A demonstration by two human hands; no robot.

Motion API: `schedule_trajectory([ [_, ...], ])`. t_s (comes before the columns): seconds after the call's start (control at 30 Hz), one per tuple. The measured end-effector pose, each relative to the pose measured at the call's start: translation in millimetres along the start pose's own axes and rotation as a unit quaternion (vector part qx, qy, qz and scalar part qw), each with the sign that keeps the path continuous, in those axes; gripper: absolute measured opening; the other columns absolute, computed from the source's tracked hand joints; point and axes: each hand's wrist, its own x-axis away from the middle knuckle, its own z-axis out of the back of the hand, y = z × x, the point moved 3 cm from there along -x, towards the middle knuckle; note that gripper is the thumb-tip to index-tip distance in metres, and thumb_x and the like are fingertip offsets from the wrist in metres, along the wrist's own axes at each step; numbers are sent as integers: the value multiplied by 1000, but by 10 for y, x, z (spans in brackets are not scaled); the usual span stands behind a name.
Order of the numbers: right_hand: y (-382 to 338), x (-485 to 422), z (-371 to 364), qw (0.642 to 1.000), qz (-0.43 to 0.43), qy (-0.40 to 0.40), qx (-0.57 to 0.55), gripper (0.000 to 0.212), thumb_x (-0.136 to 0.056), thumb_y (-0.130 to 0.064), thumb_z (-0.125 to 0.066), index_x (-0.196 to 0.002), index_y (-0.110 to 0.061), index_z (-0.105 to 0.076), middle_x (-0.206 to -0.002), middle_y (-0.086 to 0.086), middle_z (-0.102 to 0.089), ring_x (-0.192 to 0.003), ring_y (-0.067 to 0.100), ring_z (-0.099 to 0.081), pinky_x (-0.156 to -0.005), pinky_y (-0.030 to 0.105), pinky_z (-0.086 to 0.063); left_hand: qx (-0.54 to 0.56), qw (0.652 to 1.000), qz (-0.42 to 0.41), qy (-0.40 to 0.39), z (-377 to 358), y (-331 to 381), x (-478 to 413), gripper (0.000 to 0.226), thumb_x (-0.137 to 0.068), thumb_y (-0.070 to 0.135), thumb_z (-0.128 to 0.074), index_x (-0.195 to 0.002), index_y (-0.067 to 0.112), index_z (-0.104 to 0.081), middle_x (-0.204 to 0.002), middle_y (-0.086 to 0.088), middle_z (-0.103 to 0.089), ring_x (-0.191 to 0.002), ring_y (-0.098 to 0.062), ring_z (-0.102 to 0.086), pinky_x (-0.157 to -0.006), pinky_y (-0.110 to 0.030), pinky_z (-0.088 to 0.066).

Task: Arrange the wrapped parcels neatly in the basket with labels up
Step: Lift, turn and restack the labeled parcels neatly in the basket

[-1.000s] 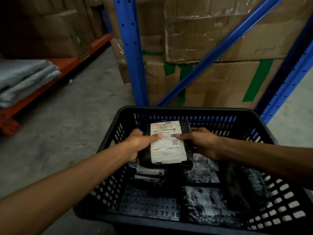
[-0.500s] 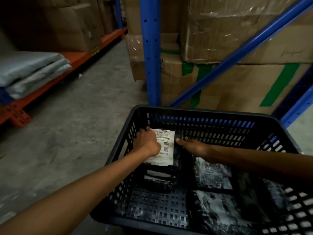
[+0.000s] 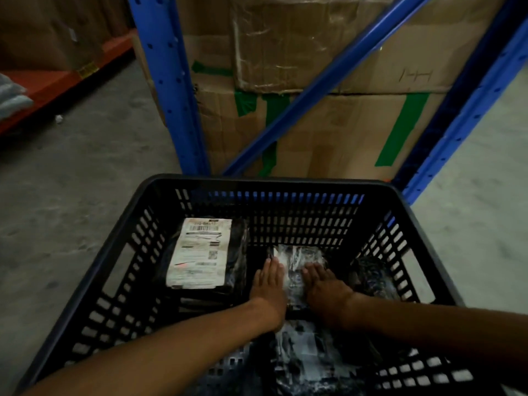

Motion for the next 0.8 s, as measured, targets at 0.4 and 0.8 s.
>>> schedule_trajectory([
  [0.4,-58,94,-23,999,-3,40,-4,63,-103,-7,-31,-150,15,4,-161,36,8,-148,53,8,-120,59,-12,-69,984,-75,147,-240,-99,4,75,-104,14,-34,-153,-6,20,-160,-28,25,-150,-42,21,-125,-47,-1],
  [0.8,148,440,341,996,47,70,-32,89,-81,-27,-73,-148,3,-23,-152,23,-36,-127,39,-53,-101,39,-50,10,944,-205,257,89,-279,279,81,-93,2,-48,-159,2,-2,-168,-14,6,-154,-25,15,-120,-28,13],
])
